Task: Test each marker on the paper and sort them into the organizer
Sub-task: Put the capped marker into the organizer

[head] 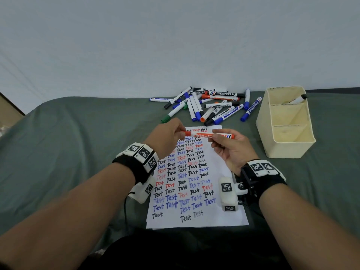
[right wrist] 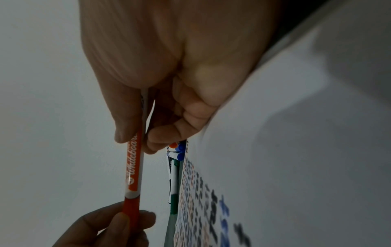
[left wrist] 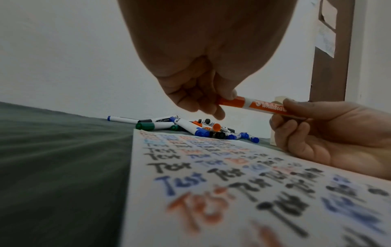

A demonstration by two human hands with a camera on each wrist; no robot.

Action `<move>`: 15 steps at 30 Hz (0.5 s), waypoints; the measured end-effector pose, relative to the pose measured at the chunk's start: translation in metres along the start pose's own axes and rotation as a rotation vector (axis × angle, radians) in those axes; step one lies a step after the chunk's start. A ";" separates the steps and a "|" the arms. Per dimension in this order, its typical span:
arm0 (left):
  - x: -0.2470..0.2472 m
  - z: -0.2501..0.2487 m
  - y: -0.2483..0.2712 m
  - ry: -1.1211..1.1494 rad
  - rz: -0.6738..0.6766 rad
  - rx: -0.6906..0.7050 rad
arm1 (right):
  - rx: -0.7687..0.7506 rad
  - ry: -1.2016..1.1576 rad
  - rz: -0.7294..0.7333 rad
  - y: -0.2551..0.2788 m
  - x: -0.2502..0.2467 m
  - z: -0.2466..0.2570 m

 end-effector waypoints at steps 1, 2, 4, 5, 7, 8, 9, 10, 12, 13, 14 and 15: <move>0.001 -0.002 -0.001 0.025 0.001 -0.005 | -0.003 -0.012 -0.004 0.000 0.000 0.000; 0.002 -0.005 -0.002 0.037 0.003 -0.014 | -0.007 -0.027 -0.008 0.001 0.000 0.000; 0.002 -0.009 -0.004 0.036 0.021 -0.029 | -0.015 -0.048 -0.017 0.001 -0.001 0.001; 0.003 -0.011 -0.005 0.025 0.037 -0.030 | -0.017 -0.050 -0.019 0.001 -0.001 0.001; 0.004 -0.013 -0.004 -0.013 0.065 -0.022 | -0.017 -0.052 -0.017 0.001 0.000 0.001; 0.004 -0.014 -0.004 -0.026 0.073 -0.018 | -0.014 -0.055 -0.015 0.001 0.000 0.002; 0.005 -0.014 -0.004 -0.029 0.074 -0.016 | -0.011 -0.056 -0.011 0.001 0.001 0.002; 0.004 -0.014 -0.004 -0.030 0.070 -0.017 | -0.010 -0.055 -0.007 0.001 0.001 0.002; 0.004 -0.014 -0.007 -0.035 0.061 -0.016 | -0.012 -0.056 -0.006 0.001 0.001 0.002; 0.004 -0.015 -0.009 -0.036 0.060 -0.013 | -0.015 -0.060 -0.010 0.002 0.001 0.002; 0.003 -0.015 -0.010 -0.032 0.058 -0.008 | -0.018 -0.065 -0.017 0.002 0.000 0.002; 0.002 -0.015 -0.012 -0.030 0.061 0.000 | -0.021 -0.066 -0.025 0.001 -0.001 0.001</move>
Point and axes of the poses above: each hand's wrist, its own y-axis away from the middle knuckle, its own x-axis out of the palm, z = x × y, the point moved 4 cm from there along -y, towards the middle knuckle, and after that the axes turned 5 degrees about z, right-handed, at the moved point
